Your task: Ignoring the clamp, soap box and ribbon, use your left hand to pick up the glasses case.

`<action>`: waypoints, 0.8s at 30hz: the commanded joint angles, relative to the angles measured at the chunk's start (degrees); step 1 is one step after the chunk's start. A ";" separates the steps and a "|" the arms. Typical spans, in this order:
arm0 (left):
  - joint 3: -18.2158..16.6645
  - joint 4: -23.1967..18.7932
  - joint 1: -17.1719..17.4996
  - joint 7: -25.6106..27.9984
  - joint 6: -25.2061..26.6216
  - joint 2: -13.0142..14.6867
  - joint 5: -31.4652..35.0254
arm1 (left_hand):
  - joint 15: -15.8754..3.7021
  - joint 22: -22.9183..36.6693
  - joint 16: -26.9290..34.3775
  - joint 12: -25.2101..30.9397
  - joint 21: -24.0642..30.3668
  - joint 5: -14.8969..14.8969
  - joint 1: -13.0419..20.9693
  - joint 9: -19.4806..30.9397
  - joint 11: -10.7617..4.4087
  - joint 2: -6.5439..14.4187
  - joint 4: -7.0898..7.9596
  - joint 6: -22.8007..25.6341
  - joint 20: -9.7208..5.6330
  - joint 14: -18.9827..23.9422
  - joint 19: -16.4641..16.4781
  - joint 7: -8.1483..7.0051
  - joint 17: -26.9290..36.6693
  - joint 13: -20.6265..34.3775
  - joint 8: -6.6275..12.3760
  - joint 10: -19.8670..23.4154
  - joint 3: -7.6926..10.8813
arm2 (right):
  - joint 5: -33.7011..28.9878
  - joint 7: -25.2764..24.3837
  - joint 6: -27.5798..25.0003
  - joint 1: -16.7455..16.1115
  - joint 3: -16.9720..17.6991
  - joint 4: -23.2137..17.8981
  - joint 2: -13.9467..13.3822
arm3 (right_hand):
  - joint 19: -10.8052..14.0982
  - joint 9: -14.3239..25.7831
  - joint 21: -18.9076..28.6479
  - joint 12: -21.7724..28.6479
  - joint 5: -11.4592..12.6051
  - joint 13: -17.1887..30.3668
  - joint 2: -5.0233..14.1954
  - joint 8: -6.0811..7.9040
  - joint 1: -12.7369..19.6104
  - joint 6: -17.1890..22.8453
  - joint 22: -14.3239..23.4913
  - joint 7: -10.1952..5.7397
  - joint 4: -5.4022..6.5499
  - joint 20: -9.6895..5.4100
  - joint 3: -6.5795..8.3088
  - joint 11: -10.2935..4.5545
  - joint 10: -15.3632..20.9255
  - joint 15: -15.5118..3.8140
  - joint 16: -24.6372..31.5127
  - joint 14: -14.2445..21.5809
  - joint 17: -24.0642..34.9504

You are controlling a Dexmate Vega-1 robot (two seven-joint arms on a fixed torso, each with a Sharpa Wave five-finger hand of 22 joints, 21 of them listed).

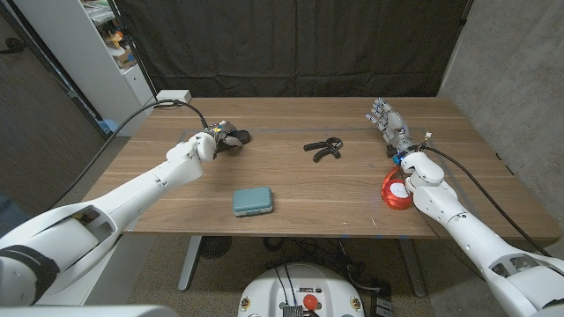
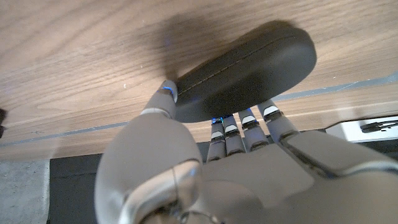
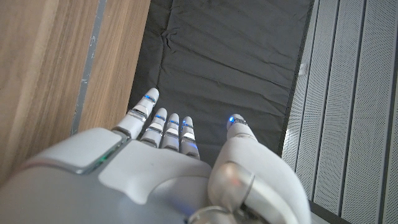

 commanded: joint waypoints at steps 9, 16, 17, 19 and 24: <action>-0.83 -2.33 1.21 1.11 1.25 0.81 0.21 | -1.01 0.40 2.53 1.10 2.30 -1.50 4.84 0.68 -0.37 1.61 0.31 2.44 -2.56 2.86 4.65 -0.23 1.70 1.24 1.20 2.19 0.46 | -0.21 -0.56 -0.10 -0.56 0.04 -1.29 -0.31 | 0.39 0.02 -0.14 -0.03 0.21 0.03 0.02 0.35 -0.32 0.37 0.07 -0.19 -0.26 0.11 -0.04 -0.03 0.30 0.14 0.35 0.67 0.23; -1.50 -3.83 1.76 1.10 2.63 1.49 0.39 | -1.04 0.44 2.91 1.31 2.44 -1.64 5.40 0.78 -0.50 2.02 0.48 2.56 -2.67 2.91 4.65 -0.22 2.14 1.55 1.25 2.54 0.31 | -0.37 -0.69 -0.16 -0.46 -0.09 -1.56 -0.32 | 0.41 0.02 -0.14 -0.03 0.21 0.03 -0.02 0.36 -0.35 0.40 0.07 -0.13 -0.28 0.15 -0.05 0.04 0.30 0.14 0.34 0.68 0.23; -1.56 -4.08 1.83 1.09 3.13 1.52 0.51 | -1.03 0.45 2.97 1.30 2.46 -1.65 5.45 0.79 -0.48 2.04 0.49 2.53 -2.68 2.95 4.66 -0.27 2.18 1.59 1.23 2.50 0.28 | -0.41 -0.73 -0.15 -0.42 -0.11 -1.58 -0.30 | 0.42 0.02 -0.14 -0.03 0.21 0.03 -0.02 0.35 -0.35 0.39 0.07 -0.13 -0.28 0.17 -0.05 0.04 0.31 0.14 0.34 0.68 0.23; -1.64 -4.33 1.92 0.93 2.67 1.93 0.49 | -1.00 0.46 3.03 1.34 2.49 -1.68 5.56 0.82 -0.35 2.08 0.53 2.61 -2.68 2.87 4.64 -0.26 2.29 1.68 1.26 2.55 0.20 | -0.49 -0.79 -0.20 -0.36 -0.17 -1.62 -0.30 | 0.43 0.02 -0.14 -0.03 0.21 0.03 -0.03 0.35 -0.36 0.38 0.07 -0.12 -0.28 0.18 -0.05 0.04 0.33 0.12 0.35 0.74 0.24; -1.98 -5.42 2.23 0.71 3.18 2.50 0.79 | -1.02 0.48 3.23 1.47 2.55 -1.74 5.72 0.87 -0.38 2.16 0.62 2.69 -2.70 2.90 4.57 -0.23 2.51 1.87 1.29 2.75 0.01 | -0.60 -1.05 -0.33 -0.32 -0.25 -1.84 -0.28 | 0.48 0.02 -0.12 -0.05 0.22 0.03 -0.03 0.34 -0.38 0.38 0.07 -0.13 -0.28 0.19 -0.06 0.00 0.29 0.10 0.36 0.79 0.24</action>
